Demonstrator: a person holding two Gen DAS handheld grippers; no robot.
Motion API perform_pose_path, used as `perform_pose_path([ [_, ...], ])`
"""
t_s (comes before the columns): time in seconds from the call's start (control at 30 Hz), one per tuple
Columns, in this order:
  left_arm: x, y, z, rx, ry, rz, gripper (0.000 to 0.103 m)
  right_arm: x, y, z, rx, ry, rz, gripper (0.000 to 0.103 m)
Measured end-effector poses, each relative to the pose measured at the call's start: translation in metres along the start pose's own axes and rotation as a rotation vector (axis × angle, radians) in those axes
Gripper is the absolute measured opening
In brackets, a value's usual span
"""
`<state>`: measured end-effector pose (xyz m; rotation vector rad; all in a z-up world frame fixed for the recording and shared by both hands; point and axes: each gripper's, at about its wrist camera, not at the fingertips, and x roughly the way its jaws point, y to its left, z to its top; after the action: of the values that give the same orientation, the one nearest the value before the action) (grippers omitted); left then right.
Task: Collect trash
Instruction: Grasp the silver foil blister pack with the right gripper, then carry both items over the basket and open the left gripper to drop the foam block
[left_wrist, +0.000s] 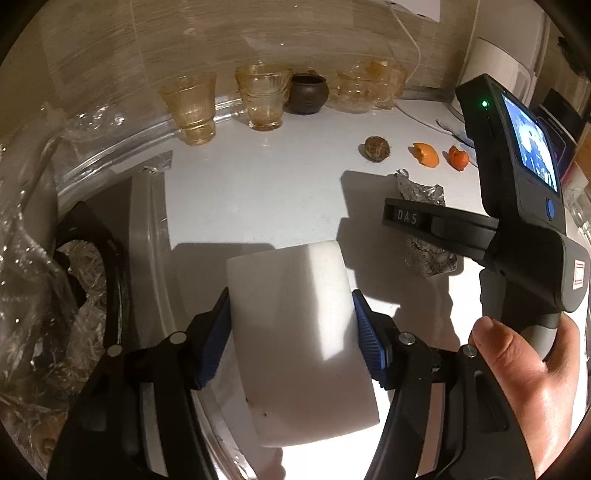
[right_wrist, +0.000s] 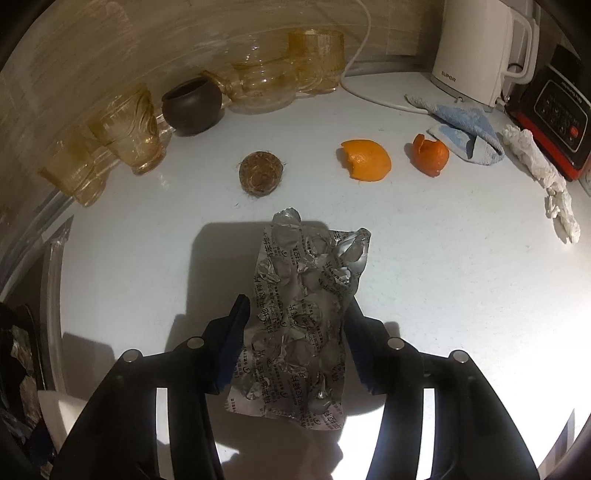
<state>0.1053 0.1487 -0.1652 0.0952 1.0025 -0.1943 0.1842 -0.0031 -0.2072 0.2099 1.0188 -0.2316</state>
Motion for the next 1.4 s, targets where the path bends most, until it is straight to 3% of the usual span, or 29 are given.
perform_pose_path([
  [0.2,0.000,-0.008,0.001,0.037,0.000,-0.018,0.060,-0.018,-0.008,-0.007,-0.004,-0.030,0.001,0.051],
  [0.37,-0.008,-0.021,-0.001,0.073,-0.002,-0.040,0.060,-0.057,-0.036,-0.023,0.021,-0.074,0.013,0.051],
  [0.7,-0.048,-0.076,-0.020,0.148,-0.049,-0.100,0.060,-0.159,-0.139,-0.105,0.064,-0.152,0.000,0.051],
  [0.83,-0.068,-0.107,-0.037,0.166,-0.056,-0.124,0.060,-0.188,-0.191,-0.154,0.088,-0.130,-0.005,0.051],
  [1.1,-0.105,-0.173,-0.088,0.205,-0.054,-0.154,0.060,-0.221,-0.258,-0.232,0.102,-0.098,0.024,0.051],
  [1.4,-0.124,-0.231,-0.153,0.238,0.024,-0.229,0.060,-0.257,-0.306,-0.271,0.086,-0.132,0.051,0.052],
])
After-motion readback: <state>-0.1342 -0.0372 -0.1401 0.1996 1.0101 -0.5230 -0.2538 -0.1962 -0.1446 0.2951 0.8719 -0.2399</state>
